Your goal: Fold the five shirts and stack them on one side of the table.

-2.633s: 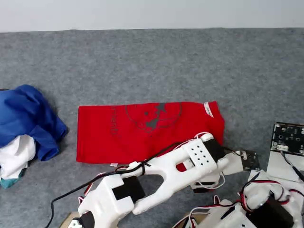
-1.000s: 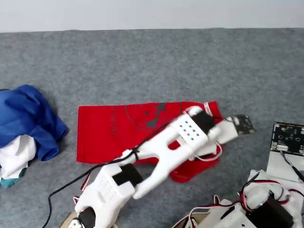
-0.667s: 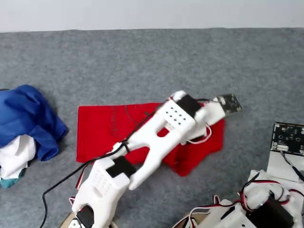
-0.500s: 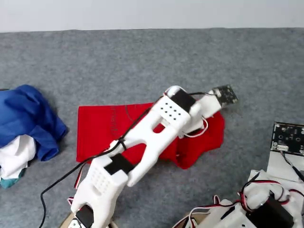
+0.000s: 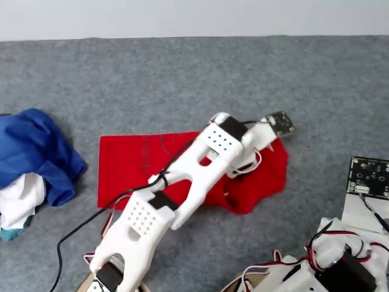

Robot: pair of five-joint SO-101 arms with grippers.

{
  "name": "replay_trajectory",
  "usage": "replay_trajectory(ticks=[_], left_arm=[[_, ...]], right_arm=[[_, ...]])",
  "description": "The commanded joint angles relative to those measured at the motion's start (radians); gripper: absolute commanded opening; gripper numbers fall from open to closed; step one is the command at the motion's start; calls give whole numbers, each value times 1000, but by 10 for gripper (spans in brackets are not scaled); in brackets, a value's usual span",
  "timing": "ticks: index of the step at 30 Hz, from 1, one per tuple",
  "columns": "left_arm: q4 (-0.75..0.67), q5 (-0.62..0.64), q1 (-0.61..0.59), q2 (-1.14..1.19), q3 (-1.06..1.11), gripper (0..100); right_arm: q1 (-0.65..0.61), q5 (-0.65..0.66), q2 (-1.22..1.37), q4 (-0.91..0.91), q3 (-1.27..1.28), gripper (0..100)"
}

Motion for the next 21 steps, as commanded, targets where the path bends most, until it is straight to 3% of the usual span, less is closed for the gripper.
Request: replay_trajectory(ticks=[1, 5, 21], left_arm=[[31, -14, -38, 5, -99, 208], [34, -66, -58, 52, -163, 208], [110, -66, -87, 213, -372, 207]], right_arm=[[12, -5, -2, 39, -5, 10], [12, -8, -2, 39, -5, 10], [10, -6, -2, 39, -5, 10]])
